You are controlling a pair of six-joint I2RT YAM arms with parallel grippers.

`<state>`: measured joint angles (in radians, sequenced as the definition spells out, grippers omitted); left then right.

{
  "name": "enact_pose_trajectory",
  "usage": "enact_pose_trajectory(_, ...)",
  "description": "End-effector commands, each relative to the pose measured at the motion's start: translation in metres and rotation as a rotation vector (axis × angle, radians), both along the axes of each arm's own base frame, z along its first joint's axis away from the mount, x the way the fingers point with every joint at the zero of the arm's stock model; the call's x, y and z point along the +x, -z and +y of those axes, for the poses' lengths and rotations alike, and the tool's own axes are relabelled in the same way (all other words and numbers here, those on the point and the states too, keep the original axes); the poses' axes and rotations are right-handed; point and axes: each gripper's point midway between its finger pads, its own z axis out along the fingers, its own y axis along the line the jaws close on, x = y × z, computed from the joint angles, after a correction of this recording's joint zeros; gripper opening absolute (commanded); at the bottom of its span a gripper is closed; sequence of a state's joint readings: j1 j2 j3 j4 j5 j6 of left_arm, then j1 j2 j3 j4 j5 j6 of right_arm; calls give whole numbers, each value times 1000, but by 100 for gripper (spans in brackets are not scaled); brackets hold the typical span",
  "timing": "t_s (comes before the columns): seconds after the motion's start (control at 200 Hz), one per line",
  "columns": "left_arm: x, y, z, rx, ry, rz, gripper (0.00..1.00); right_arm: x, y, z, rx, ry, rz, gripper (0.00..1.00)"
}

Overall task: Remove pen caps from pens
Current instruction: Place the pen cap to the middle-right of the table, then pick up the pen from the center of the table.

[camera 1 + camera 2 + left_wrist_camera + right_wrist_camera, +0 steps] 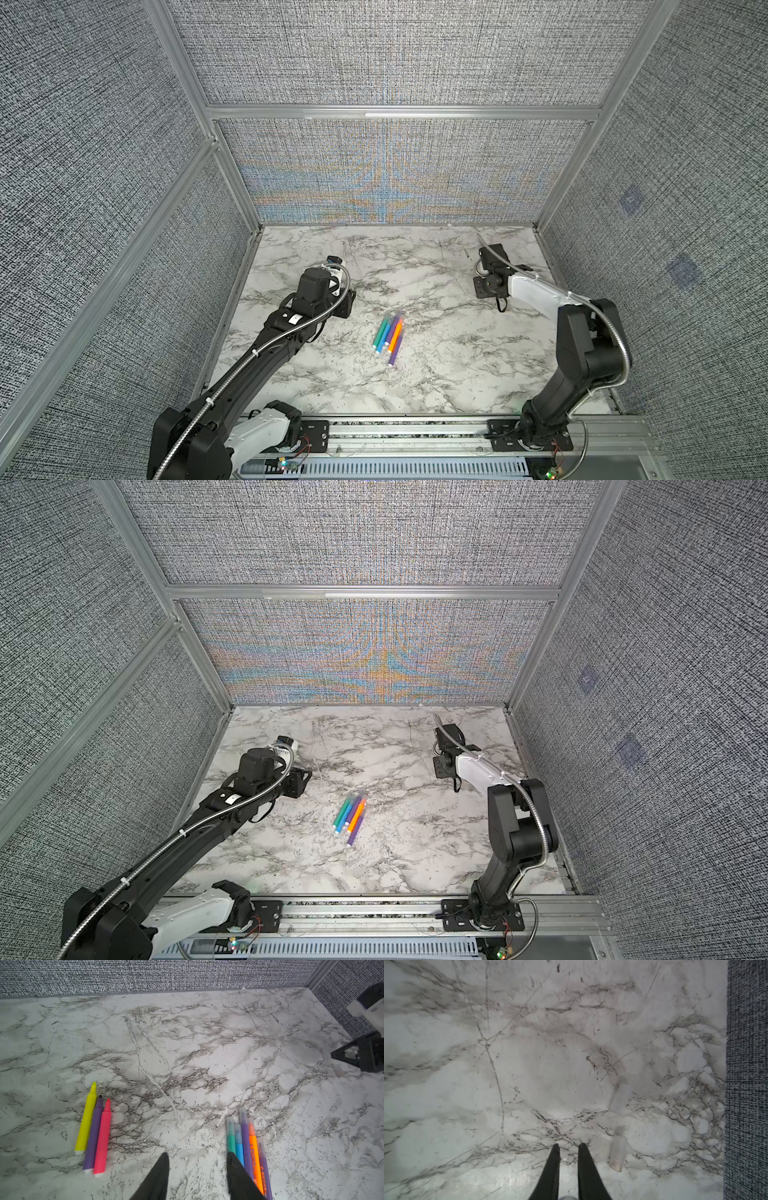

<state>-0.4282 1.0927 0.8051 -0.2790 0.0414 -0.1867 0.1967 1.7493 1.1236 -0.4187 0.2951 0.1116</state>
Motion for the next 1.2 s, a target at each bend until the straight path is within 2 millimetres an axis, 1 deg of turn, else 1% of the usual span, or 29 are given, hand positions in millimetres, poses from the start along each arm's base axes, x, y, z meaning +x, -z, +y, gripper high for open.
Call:
enact_pose_trajectory(0.0, 3, -13, -7, -25, 14, -53, 46, 0, 17, -6, -23, 7, 39, 0)
enact_pose_trajectory(0.1, 1, -12, -8, -19, 14, -54, 46, 2, 34, -6, -25, 10, 66, 0)
enact_pose_trajectory(0.19, 0, -9, -9, -18, 14, -55, 47, 3, 43, -7, -35, 8, 89, 0)
enact_pose_trajectory(0.265, -1, -8, -10, -14, 14, -52, 47, 3, 44, -11, -63, 13, 100, 0)
enact_pose_trajectory(0.38, -2, -7, -12, -7, 23, -48, 47, 3, 41, -12, -62, 12, 87, 0)
enact_pose_trajectory(0.495, -3, -4, -16, 2, 35, -40, 47, 2, 43, -13, -65, 13, 94, 6)
enact_pose_trajectory(0.565, -5, 2, -17, 14, 39, -17, 47, 2, 42, -12, -57, 10, 92, 11)
enact_pose_trajectory(0.72, -12, 19, -27, 30, 68, 22, 48, 3, 36, -9, -38, 4, 69, 19)
enact_pose_trajectory(0.89, -19, 39, -40, 88, 93, 83, 48, 3, 25, -7, -22, 3, 40, 28)
enact_pose_trajectory(0.98, -27, 47, -53, 101, 129, 103, 48, 1, 19, -7, -13, 3, 23, 31)
enact_pose_trajectory(1.1, -40, 52, -69, 97, 168, 111, 47, 0, 14, -4, 2, 1, 9, 32)
enact_pose_trajectory(1.195, -58, 60, -80, 106, 199, 131, 47, -1, 3, 2, 28, -12, -22, 32)
